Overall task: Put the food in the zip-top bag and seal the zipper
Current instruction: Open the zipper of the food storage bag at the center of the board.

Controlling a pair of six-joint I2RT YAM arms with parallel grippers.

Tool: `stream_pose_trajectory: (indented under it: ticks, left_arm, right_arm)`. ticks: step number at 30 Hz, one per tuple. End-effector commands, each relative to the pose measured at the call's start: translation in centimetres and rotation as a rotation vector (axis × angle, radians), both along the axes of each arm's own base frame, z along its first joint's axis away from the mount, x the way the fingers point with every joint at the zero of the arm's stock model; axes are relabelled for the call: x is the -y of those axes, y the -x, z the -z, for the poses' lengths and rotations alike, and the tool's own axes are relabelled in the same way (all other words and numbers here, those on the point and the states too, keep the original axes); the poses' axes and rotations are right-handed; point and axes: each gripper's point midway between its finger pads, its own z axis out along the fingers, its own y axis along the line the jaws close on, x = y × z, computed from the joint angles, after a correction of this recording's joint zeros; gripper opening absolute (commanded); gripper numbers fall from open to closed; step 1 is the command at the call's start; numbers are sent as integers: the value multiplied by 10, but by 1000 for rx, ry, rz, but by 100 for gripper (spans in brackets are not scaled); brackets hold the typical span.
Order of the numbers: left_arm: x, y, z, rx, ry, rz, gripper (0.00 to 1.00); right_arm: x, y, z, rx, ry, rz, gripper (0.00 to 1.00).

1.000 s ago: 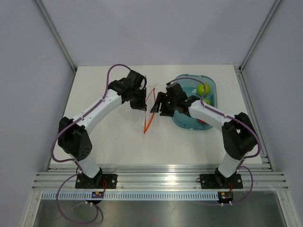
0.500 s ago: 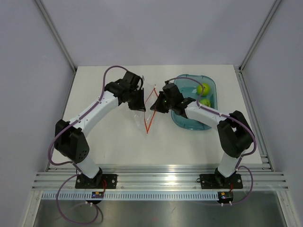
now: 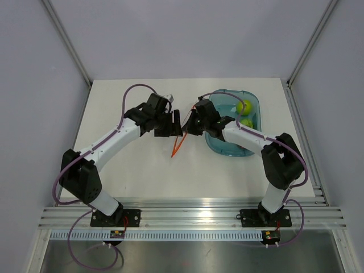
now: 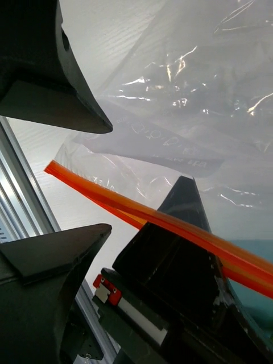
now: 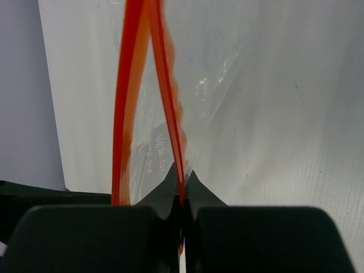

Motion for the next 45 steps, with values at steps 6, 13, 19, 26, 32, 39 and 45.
stream_pose_trajectory:
  ticks: [6, 13, 19, 26, 32, 39, 45]
  left_arm:
    - [9, -16, -15, 157, -70, 5, 59]
    - [-4, -28, -6, 192, -161, -29, 45]
    - [-11, -34, -4, 201, -212, -39, 31]
    - [-10, -34, 0, 177, -215, -51, 0]
    - [-32, -17, -23, 134, -250, -140, 0]
    - [-48, 6, -53, 102, -233, -215, 0]
    - [-27, -12, -31, 91, -204, -152, 0]
  right_arm:
    - [-8, -3, -35, 46, -49, -14, 0]
    - [-6, 6, -36, 40, -39, -59, 0]
    - [8, 8, -33, 24, -32, -66, 0]
    - [1, 15, -33, 8, -34, -141, 0]
    - [2, 4, -18, -34, 38, -239, 0]
    - [1, -27, -23, -20, 81, -286, 0]
    - [2, -34, -12, -35, 112, -263, 0]
